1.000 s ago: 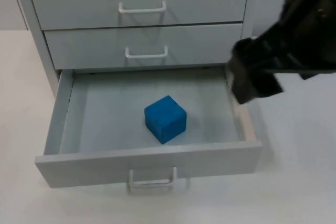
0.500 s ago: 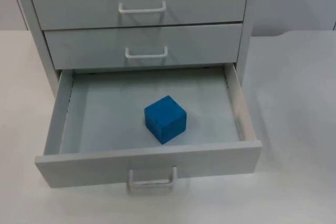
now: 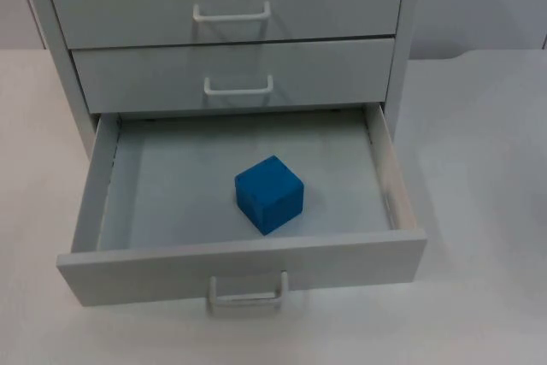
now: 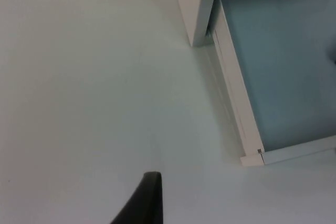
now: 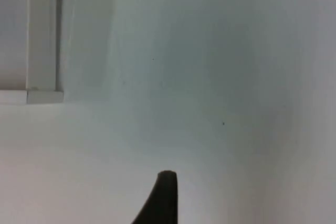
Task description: Open the drawer with the left hand, place the block into the drawer with the right hand, then close the drawer with the left hand.
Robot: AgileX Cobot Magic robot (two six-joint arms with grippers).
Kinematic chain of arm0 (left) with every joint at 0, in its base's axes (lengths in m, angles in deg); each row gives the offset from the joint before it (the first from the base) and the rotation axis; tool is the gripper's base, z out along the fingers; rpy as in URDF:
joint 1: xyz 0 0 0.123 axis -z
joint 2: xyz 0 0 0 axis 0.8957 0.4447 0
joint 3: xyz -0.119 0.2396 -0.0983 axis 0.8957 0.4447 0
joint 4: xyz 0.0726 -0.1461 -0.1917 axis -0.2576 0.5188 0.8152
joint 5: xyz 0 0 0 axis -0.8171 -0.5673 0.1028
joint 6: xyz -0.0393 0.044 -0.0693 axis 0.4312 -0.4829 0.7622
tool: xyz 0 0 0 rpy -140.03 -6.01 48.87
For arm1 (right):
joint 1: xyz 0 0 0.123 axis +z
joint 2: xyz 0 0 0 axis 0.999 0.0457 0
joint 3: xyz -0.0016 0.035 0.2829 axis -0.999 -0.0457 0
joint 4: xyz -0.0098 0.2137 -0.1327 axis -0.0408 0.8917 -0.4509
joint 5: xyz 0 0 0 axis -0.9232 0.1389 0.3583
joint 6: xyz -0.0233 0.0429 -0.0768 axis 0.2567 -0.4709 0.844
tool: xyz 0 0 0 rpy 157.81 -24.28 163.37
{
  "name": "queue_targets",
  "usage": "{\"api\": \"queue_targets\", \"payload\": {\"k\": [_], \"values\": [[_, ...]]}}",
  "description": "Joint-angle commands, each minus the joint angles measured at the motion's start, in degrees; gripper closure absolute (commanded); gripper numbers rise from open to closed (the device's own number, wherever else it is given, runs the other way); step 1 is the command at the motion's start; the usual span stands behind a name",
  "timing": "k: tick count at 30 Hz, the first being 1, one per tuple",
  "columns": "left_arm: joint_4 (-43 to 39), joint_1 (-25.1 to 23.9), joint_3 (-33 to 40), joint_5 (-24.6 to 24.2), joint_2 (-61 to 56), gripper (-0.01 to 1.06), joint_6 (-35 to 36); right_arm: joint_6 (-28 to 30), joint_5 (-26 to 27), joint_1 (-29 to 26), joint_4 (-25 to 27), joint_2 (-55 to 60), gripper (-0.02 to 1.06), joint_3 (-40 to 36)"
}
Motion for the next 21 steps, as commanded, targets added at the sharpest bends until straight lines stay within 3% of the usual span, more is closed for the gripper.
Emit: {"api": "queue_targets", "payload": {"k": [1, 21], "values": [[0.51, -0.19, 0.20, -0.07, -0.23, 0.00, -0.31, 1.91, 0.82, -0.90, 0.98, -0.27, 0.23, -0.26], [0.40, -0.19, 0.20, 0.24, -0.23, 0.00, -0.28, 2.03, 0.38, -0.78, -0.63, -0.27, 0.23, -0.26]]}}
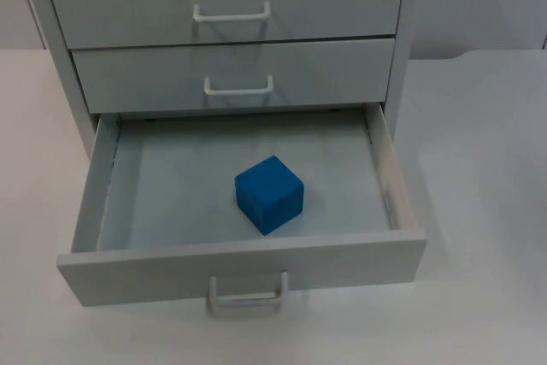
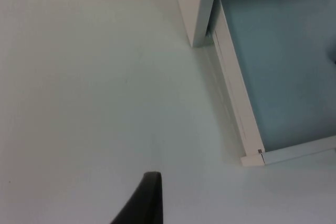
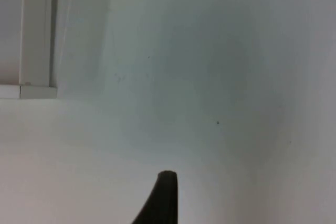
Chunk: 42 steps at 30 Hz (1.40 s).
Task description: Open the drawer with the left hand, place the block into the drawer with the right hand, then close the drawer with the left hand.
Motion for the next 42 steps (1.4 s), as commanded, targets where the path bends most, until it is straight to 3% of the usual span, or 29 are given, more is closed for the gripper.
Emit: {"api": "queue_targets", "payload": {"k": [1, 9, 12, 13, 18, 19, 22, 25, 29, 33, 34, 39, 40, 42], "values": [[0.40, -0.19, 0.20, 0.24, -0.23, 0.00, -0.17, 0.66, 0.38, -0.31, -0.37, -0.27, 0.23, -0.05], [3.80, -0.19, 0.20, 0.44, 0.06, 0.01, -1.05, 0.66, 0.38, -0.31, -0.37, -0.27, 0.23, -0.05], [9.99, -0.19, 0.20, 0.44, 2.17, 0.21, -5.84, 0.66, 0.38, -0.31, -0.37, -0.27, 0.23, -0.05], [9.99, -0.19, 0.20, 0.44, 2.17, 0.21, -5.84, 0.66, 0.38, -0.31, -0.37, -0.27, 0.23, -0.05], [21.25, -0.19, 0.09, -0.29, 6.84, 0.84, -17.55, 0.66, 0.27, -0.30, -0.37, -0.27, 0.23, -0.05], [21.25, -0.19, 0.09, -0.29, 6.84, 0.84, -17.55, 0.66, 0.27, -0.30, -0.37, -0.27, 0.23, -0.05], [29.28, -0.19, 0.01, -3.41, 9.51, 1.04, -26.87, 0.66, 0.09, -0.30, -0.37, -0.27, 0.23, -0.05], [33.05, -0.09, -0.11, -4.71, 11.16, 1.05, -30.65, 0.66, 0.09, -0.30, -0.37, -0.27, 0.23, -0.05], [32.00, 3.31, -1.74, -4.04, 13.44, 1.05, -30.98, 0.66, 0.20, -0.30, -0.05, -0.27, 0.23, -0.05], [27.38, 13.91, -6.52, 1.73, 16.88, 1.05, -26.35, 0.66, 0.29, -0.30, -0.05, -0.27, 0.23, -0.05], [27.38, 13.91, -6.52, 1.73, 16.88, 1.05, -26.35, 0.66, 0.29, -0.30, -0.05, -0.27, 0.23, -0.05], [5.74, 29.09, -12.20, 6.33, 23.38, 1.05, -9.87, 0.66, 0.29, -0.30, -0.05, -0.27, 0.23, -0.05], [5.74, 29.09, -12.20, 6.33, 23.38, 1.05, -9.87, 0.66, 0.29, -0.30, -0.05, -0.27, 0.23, -0.05], [-3.96, 34.44, -13.90, 6.45, 26.50, 1.05, -2.57, 0.66, 0.29, -0.30, -0.05, -0.27, 0.23, -0.05]]}}
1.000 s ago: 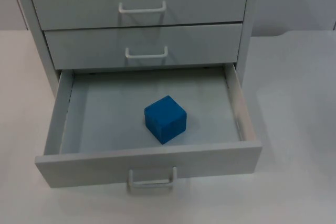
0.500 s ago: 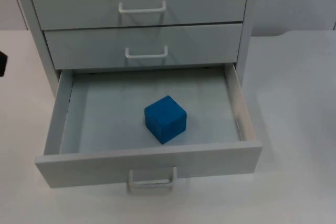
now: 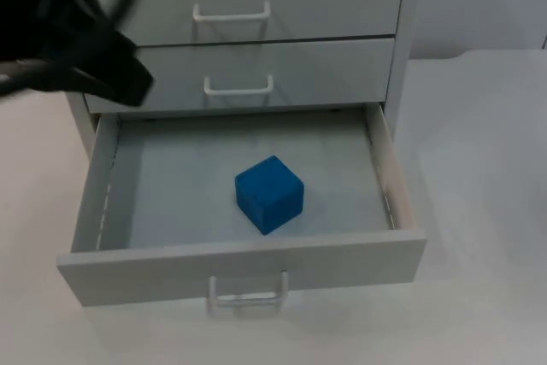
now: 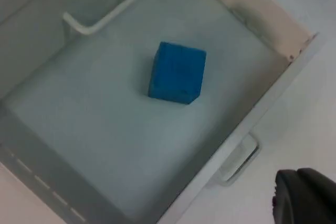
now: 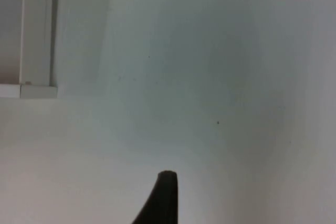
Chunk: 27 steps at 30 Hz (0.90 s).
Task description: Open the drawer with the left hand, place the block into the drawer with the right hand, then close the drawer with the left hand.
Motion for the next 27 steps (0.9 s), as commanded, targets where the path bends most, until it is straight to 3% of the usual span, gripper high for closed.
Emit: {"api": "queue_targets", "payload": {"k": [1, 2, 6, 11, 27], "values": [[-14.04, 6.82, -2.20, 0.83, 3.91, 1.05, 9.74, 0.44, 0.29, -0.30, -0.05, -0.27, 0.23, -0.05], [-14.04, 6.82, -2.20, 0.83, 3.91, 1.05, 9.74, 0.44, 0.29, -0.30, -0.05, -0.27, 0.23, -0.05], [-29.57, 16.44, -2.54, 2.39, 11.25, 1.05, 15.10, 0.44, 0.34, -0.30, -0.05, -0.27, 0.23, -0.05], [-33.96, 20.87, -2.54, 5.08, 17.29, 1.05, 16.43, 0.44, 0.11, -0.30, -0.05, -0.27, 0.23, -0.05], [-40.14, 21.57, -2.54, 14.48, 30.30, 1.05, 22.18, 0.44, 0.12, -0.30, -0.36, -0.27, 0.23, -0.05]]}}
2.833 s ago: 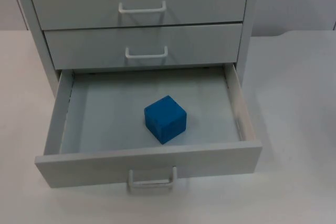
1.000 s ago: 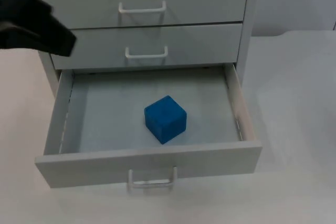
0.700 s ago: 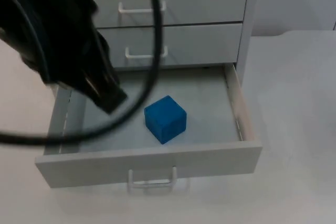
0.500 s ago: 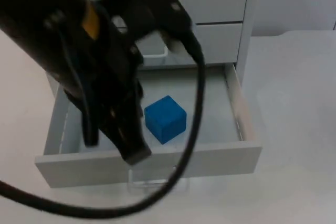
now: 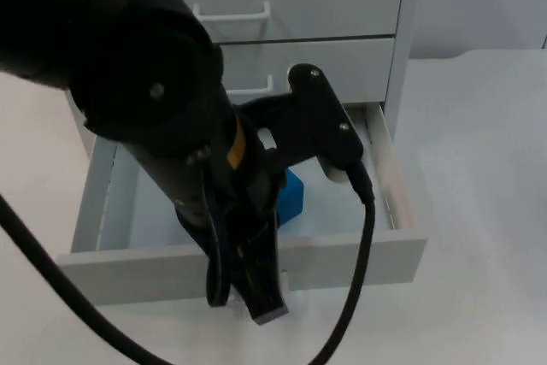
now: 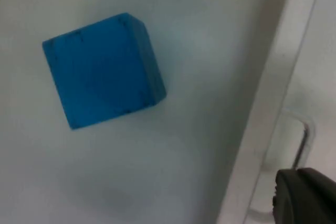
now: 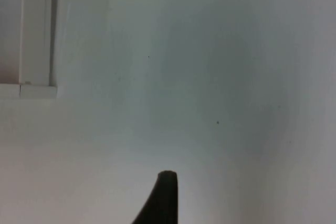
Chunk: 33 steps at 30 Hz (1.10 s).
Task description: Open the drawer with the left hand, place the block into the drawer with the right hand, then close the drawer with the left hand.
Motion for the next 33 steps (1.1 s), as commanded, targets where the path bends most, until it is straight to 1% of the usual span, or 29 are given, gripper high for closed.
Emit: {"api": "queue_targets", "payload": {"k": [1, 6, 14, 18, 19, 21, 22, 23, 24, 26, 27, 28, 29, 30, 32, 33], "values": [[-2.98, 0.37, -0.20, 1.39, 1.77, 1.05, 3.14, 0.44, 0.12, -0.30, -0.36, -0.27, 0.23, -0.05], [-6.01, 0.37, -0.20, 1.92, 3.84, 1.05, 5.29, 0.44, 0.12, -0.30, -0.36, -0.27, 0.23, -0.05], [-6.71, 0.96, -0.20, 2.76, 4.40, 1.05, 5.45, 0.44, 0.33, -0.30, -0.50, -0.27, 0.23, -0.05], [-9.13, 0.96, -0.20, 2.76, 6.23, 1.05, 5.45, 0.44, 0.33, -0.30, -0.50, -0.27, 0.23, -0.05], [-10.03, 0.96, -0.20, 3.12, 7.34, 1.05, 6.38, 0.44, 0.33, -0.30, -0.50, -0.27, 0.23, -0.05], [-14.28, 0.85, -0.20, 3.99, 8.56, 1.05, 10.45, 0.44, 0.33, -0.30, -0.50, -0.27, 0.23, -0.05], [-17.88, 0.85, -0.20, 4.13, 8.98, 1.05, 13.64, 0.44, 0.47, -0.30, -0.50, -0.27, 0.23, -0.05], [-17.88, 0.85, -0.20, 4.13, 8.98, 1.05, 13.64, 0.44, 0.47, -0.30, -0.50, -0.27, 0.23, -0.05], [-21.88, 0.85, -0.20, 4.13, 9.29, 1.05, 18.09, 0.44, 0.47, -0.30, -0.50, -0.27, 0.23, -0.05], [-32.38, 0.85, -0.20, 3.46, 9.66, 1.05, 27.60, 0.44, 0.47, -0.30, -0.50, -0.27, 0.23, -0.05], [-38.90, 0.85, -0.20, 3.15, 9.66, 1.05, 34.07, 0.44, 0.56, -0.30, -0.50, -0.27, 0.23, -0.05], [-38.90, 0.85, -0.20, 3.15, 9.66, 1.05, 34.07, 0.44, 0.56, -0.30, -0.50, -0.27, 0.23, -0.05], [-43.74, 0.85, -0.20, 2.36, 9.66, 1.05, 39.55, 0.44, 0.56, -0.30, -0.50, -0.27, 0.23, -0.05], [-49.52, 0.85, -0.20, 1.92, 9.66, 1.05, 43.90, 0.44, 0.56, -0.30, -0.50, -0.27, 0.23, -0.05], [-58.16, 0.85, -0.20, 0.76, 9.81, 1.05, 51.95, 0.44, 0.56, -0.30, -0.50, -0.27, 0.23, -0.05], [-58.16, 0.85, -0.20, 0.76, 9.81, 1.05, 51.95, 0.44, 0.56, -0.30, -0.50, -0.27, 0.23, -0.05]]}}
